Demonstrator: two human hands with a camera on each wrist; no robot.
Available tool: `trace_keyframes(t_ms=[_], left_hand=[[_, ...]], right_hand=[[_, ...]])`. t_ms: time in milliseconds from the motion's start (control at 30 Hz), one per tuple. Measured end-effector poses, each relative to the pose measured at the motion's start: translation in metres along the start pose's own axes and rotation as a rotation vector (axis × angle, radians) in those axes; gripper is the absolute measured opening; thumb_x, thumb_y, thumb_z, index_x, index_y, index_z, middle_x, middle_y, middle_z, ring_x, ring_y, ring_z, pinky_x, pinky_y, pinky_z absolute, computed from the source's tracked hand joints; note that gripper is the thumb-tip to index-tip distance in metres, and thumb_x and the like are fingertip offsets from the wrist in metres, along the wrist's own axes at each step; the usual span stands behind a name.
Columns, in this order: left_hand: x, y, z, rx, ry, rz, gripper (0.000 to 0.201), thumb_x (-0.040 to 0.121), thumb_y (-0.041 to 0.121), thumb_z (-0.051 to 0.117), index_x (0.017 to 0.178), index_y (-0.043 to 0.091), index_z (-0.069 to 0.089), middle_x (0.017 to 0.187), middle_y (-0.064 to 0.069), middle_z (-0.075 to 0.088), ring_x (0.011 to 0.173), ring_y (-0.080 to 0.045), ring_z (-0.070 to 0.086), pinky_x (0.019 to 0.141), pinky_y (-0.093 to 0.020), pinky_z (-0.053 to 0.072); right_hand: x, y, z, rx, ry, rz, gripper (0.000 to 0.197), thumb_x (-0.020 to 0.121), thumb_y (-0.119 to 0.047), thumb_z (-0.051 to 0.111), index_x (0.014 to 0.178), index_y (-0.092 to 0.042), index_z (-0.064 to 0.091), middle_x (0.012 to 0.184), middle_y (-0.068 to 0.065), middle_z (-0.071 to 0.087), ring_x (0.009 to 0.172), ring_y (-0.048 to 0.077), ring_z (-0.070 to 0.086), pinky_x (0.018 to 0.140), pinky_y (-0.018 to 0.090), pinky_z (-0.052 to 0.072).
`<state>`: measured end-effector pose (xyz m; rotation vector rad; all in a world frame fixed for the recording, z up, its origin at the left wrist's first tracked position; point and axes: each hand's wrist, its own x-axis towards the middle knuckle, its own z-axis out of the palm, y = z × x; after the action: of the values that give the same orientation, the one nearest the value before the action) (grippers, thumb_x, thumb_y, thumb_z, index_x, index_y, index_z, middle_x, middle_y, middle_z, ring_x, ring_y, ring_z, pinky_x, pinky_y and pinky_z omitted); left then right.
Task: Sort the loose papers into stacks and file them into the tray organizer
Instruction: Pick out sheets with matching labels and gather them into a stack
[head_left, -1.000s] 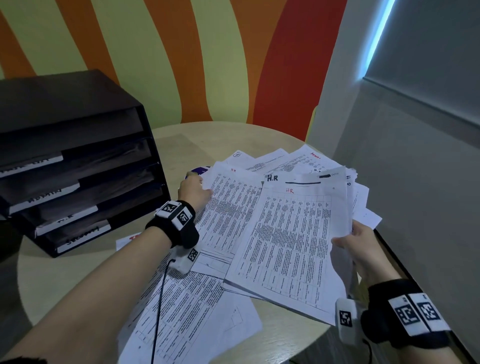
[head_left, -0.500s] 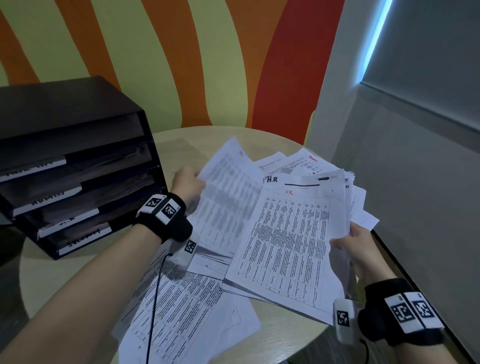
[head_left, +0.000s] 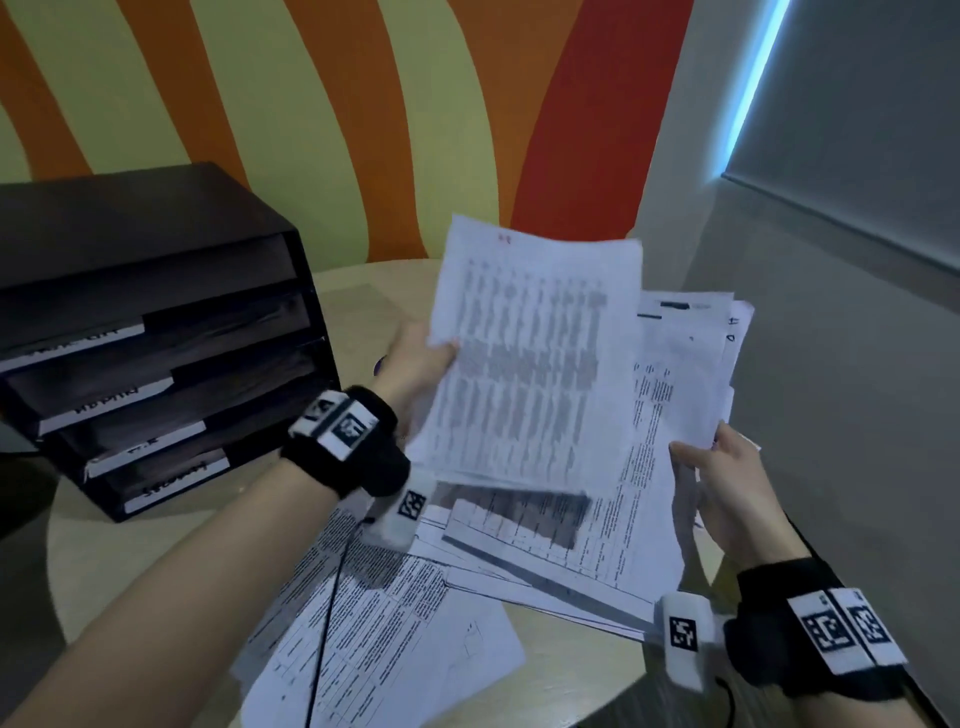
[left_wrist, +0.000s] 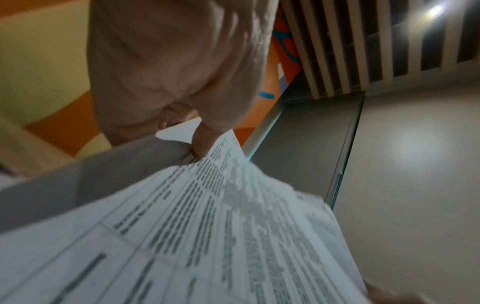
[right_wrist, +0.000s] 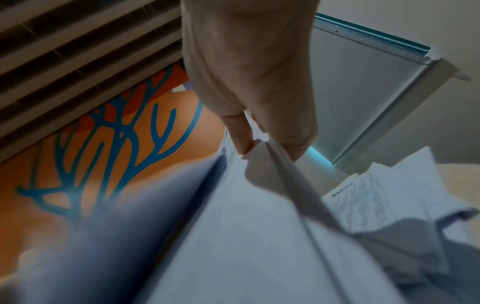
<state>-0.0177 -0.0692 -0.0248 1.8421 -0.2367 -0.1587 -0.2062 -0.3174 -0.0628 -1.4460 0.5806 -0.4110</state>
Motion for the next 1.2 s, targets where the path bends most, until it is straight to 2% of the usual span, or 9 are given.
trace_keyframes(t_ms=[67, 133, 267, 433, 667, 833, 1000, 1100, 1200], left_hand=[[-0.008, -0.01, 0.02, 0.102, -0.097, -0.062, 0.046, 0.083, 0.036, 0.061, 0.12, 0.008, 0.057, 0.116, -0.013, 0.066, 0.105, -0.031, 0.065, 0.091, -0.043, 0.052], [-0.014, -0.02, 0.039, 0.072, -0.135, -0.12, 0.045, 0.091, 0.025, 0.063, 0.128, 0.007, 0.045, 0.122, -0.01, 0.059, 0.11, -0.026, 0.061, 0.083, -0.033, 0.051], [-0.024, -0.028, 0.06, -0.131, -0.154, -0.112, 0.026, 0.092, 0.002, 0.058, 0.118, -0.002, 0.055, 0.107, -0.011, 0.065, 0.091, -0.021, 0.063, 0.071, -0.023, 0.051], [-0.028, 0.004, 0.05, 0.119, -0.033, 0.257, 0.013, 0.099, 0.011, 0.049, 0.109, 0.008, 0.057, 0.106, -0.003, 0.063, 0.096, -0.021, 0.058, 0.075, -0.027, 0.043], [-0.021, 0.044, 0.034, -0.023, 0.165, 0.481, 0.007, 0.1, 0.011, 0.044, 0.099, 0.004, 0.045, 0.068, -0.001, 0.048, 0.047, -0.003, 0.039, 0.047, -0.029, 0.033], [-0.023, 0.015, 0.033, -0.093, 0.027, 0.366, 0.02, 0.099, 0.021, 0.052, 0.116, 0.014, 0.044, 0.099, -0.001, 0.06, 0.086, -0.01, 0.06, 0.074, -0.027, 0.052], [-0.016, -0.015, 0.033, 0.076, -0.187, 0.219, 0.042, 0.101, 0.039, 0.046, 0.134, 0.014, 0.041, 0.121, -0.005, 0.059, 0.111, -0.022, 0.058, 0.091, -0.036, 0.05], [0.002, -0.03, 0.02, 0.133, -0.066, 0.108, 0.048, 0.098, 0.036, 0.053, 0.137, 0.011, 0.039, 0.122, -0.007, 0.053, 0.107, -0.018, 0.053, 0.078, -0.021, 0.048], [0.028, -0.061, -0.003, 0.471, 0.023, -0.061, 0.079, 0.085, 0.037, 0.072, 0.143, 0.004, 0.03, 0.14, -0.017, 0.042, 0.126, -0.032, 0.044, 0.102, -0.042, 0.043]], right_hand=[[-0.006, -0.007, 0.004, 0.01, -0.04, -0.056, 0.032, 0.093, 0.007, 0.044, 0.103, -0.015, 0.066, 0.092, -0.003, 0.075, 0.08, 0.017, 0.071, 0.076, 0.037, 0.054], [-0.009, -0.01, 0.01, 0.032, -0.037, -0.088, 0.025, 0.1, -0.01, 0.044, 0.101, -0.017, 0.068, 0.091, -0.004, 0.076, 0.086, 0.018, 0.072, 0.073, 0.035, 0.053], [-0.013, -0.011, 0.019, -0.026, -0.073, -0.094, 0.058, 0.091, -0.065, 0.044, 0.128, -0.023, 0.06, 0.125, -0.003, 0.066, 0.117, 0.019, 0.061, 0.101, 0.045, 0.046], [-0.013, -0.019, 0.027, -0.31, -0.083, -0.322, 0.038, 0.094, -0.003, 0.053, 0.128, -0.02, 0.048, 0.115, 0.003, 0.062, 0.102, 0.022, 0.062, 0.076, 0.028, 0.053], [-0.026, -0.079, 0.046, -0.162, 0.013, -0.69, 0.044, 0.091, 0.01, 0.045, 0.126, -0.016, 0.046, 0.115, 0.002, 0.059, 0.104, 0.004, 0.057, 0.086, 0.014, 0.049], [-0.015, -0.049, 0.048, -0.132, -0.006, -0.517, 0.033, 0.088, -0.004, 0.067, 0.109, -0.027, 0.059, 0.102, -0.011, 0.071, 0.095, 0.004, 0.068, 0.079, 0.021, 0.054], [-0.001, -0.025, 0.041, -0.141, 0.065, -0.262, 0.021, 0.093, 0.001, 0.057, 0.111, -0.006, 0.064, 0.097, -0.001, 0.07, 0.094, 0.024, 0.066, 0.086, 0.039, 0.052], [0.002, -0.031, 0.027, -0.104, 0.155, -0.215, 0.015, 0.091, 0.001, 0.06, 0.104, -0.006, 0.062, 0.086, 0.0, 0.066, 0.08, 0.021, 0.061, 0.076, 0.034, 0.048], [0.002, -0.03, 0.005, -0.088, 0.178, -0.113, 0.019, 0.091, 0.003, 0.059, 0.107, -0.007, 0.059, 0.089, 0.002, 0.064, 0.082, 0.021, 0.059, 0.078, 0.036, 0.047]])
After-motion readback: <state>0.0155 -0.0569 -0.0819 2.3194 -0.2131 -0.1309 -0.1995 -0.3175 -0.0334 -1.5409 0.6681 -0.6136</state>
